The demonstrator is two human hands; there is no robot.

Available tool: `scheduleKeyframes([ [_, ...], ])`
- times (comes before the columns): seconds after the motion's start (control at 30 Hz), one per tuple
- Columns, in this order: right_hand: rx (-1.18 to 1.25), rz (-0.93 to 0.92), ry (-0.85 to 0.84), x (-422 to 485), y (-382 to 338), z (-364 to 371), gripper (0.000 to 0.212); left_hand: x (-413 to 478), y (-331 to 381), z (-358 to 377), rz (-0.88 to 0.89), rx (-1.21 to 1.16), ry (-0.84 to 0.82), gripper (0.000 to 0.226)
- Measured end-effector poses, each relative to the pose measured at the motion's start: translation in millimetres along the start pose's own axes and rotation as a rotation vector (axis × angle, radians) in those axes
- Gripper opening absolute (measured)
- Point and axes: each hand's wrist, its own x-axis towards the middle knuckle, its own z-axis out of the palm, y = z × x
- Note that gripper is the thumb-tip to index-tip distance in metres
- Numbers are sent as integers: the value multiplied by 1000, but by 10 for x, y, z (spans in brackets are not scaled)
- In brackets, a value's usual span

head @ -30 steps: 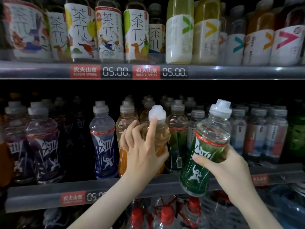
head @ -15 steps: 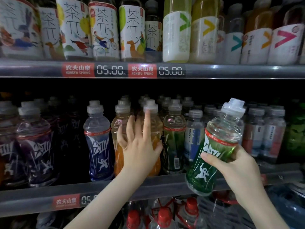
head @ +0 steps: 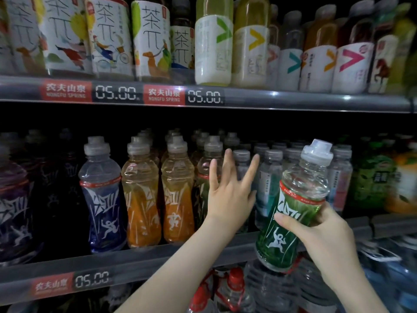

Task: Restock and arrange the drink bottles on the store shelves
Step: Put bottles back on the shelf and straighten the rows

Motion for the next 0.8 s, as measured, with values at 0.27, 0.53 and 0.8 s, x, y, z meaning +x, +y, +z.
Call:
scheduleKeyframes([
  [0.27,-11,-28,94,15,57,-240,43,73,211,86,-60,-212,34,86],
  [0.53,143,-141,239,-38,15,-131,55,-398,110,-145,35,-580,186,88],
  [0.8,199,-247,156,2,-9,303,52,-616,-475,-724,-44,-772,507,79],
])
